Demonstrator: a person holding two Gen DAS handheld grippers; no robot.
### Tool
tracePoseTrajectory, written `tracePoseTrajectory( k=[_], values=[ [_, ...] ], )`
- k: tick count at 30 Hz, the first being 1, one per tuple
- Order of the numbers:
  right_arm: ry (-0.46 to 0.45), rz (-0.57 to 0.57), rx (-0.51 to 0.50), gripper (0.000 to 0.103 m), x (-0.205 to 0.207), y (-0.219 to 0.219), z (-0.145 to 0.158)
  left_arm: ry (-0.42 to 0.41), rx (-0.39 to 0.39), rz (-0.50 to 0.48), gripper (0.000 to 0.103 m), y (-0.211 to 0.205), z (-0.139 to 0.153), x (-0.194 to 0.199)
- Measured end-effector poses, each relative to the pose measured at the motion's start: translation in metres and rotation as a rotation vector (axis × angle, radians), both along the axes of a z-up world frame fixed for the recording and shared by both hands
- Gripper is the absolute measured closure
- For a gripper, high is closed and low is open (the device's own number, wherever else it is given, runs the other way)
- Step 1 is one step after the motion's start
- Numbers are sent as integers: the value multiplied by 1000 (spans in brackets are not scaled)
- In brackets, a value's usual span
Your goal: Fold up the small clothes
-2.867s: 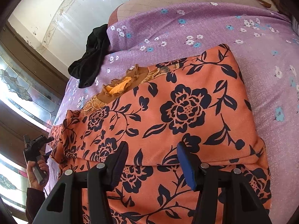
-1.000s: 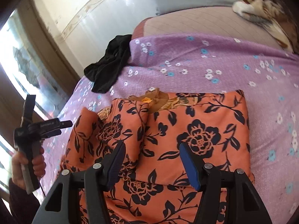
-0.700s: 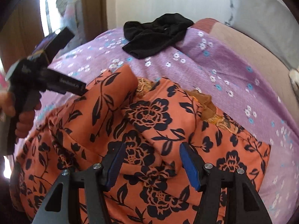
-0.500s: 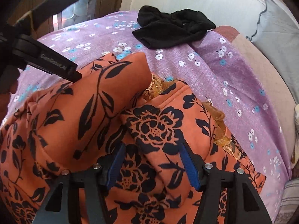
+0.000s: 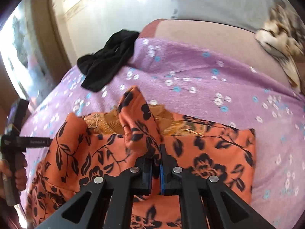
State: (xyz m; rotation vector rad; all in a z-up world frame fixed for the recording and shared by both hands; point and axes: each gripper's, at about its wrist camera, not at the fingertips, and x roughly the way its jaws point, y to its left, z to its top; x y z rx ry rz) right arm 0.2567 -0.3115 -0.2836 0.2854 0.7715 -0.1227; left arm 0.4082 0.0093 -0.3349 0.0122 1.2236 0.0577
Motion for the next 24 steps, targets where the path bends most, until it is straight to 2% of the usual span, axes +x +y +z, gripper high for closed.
tracePoseTrajectory(
  k=[4, 7, 12, 16, 19, 21, 23, 24],
  values=[
    [14, -107, 154, 98, -42, -46, -12, -19, 67, -22, 26, -15, -1, -4],
    [47, -162, 202, 98, -62, -64, -32, -45, 119, -31, 26, -25, -1, -7],
    [207, -177, 319, 98, -67, -86, -75, -101, 249, -55, 23, -46, 0, -13],
    [262, -164, 366, 95, -73, -98, -63, -137, 349, -63, 23, -52, 6, -19],
    [232, -183, 332, 90, -90, -110, -46, -153, 341, -52, 23, -54, 15, -24],
    [172, -237, 243, 82, -96, -114, -31, -194, 338, -41, 23, -55, 28, -30],
    [101, -291, 144, 82, -99, -112, -17, -252, 352, -24, 23, -54, 42, -33],
    [64, -293, 125, 83, -97, -111, -12, -283, 335, -20, 23, -55, 50, -37]
  ],
)
